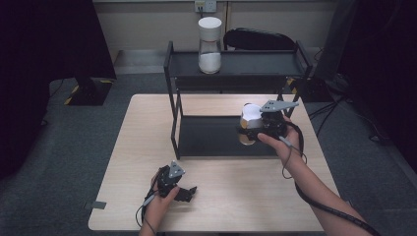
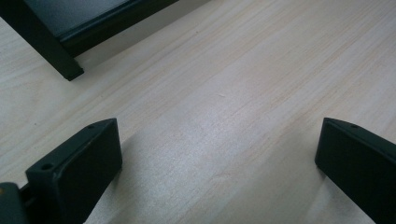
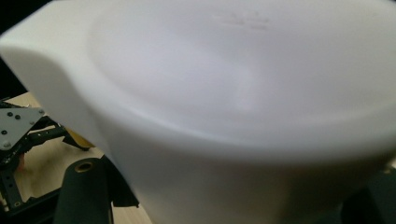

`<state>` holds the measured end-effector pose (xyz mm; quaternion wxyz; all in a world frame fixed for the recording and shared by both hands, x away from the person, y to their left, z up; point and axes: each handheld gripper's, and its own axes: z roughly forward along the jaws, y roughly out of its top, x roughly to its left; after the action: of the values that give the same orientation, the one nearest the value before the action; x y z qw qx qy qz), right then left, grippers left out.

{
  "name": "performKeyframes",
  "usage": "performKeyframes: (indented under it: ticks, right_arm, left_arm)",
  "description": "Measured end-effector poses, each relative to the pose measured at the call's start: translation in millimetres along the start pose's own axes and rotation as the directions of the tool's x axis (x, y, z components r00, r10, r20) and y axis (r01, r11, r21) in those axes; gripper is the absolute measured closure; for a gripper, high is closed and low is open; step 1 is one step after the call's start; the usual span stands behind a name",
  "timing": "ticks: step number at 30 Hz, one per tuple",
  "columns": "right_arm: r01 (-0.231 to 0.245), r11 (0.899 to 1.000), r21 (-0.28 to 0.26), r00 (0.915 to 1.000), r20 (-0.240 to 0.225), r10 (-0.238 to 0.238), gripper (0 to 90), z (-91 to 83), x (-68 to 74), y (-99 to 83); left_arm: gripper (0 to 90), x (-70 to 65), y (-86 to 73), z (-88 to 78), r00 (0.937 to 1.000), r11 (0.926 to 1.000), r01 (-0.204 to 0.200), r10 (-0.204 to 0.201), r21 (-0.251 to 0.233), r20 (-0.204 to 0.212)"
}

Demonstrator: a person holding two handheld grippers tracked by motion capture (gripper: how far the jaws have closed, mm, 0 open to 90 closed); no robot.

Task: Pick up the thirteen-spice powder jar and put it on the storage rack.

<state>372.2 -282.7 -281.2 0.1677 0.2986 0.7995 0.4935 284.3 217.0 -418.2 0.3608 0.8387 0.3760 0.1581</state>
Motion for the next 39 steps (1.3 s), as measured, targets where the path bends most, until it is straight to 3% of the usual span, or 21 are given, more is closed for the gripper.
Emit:
performKeyframes:
  ticks: [17,39]
  right_arm:
    - [0.021,1.0,-0.005,0.9993,-0.03,-0.021,29.8,-10.0,-0.8,44.8]
    - [0.057,0.998,-0.012,0.998,-0.028,-0.057,29.9,-19.0,10.5,91.7]
  left_arm:
    - [0.0,-0.1,-0.2,0.1,1.0,1.0,0.001,-0.001,-0.001,0.0]
    - [0.0,0.0,0.0,0.0,1.0,1.0,0.0,0.0,-0.001,0.0]
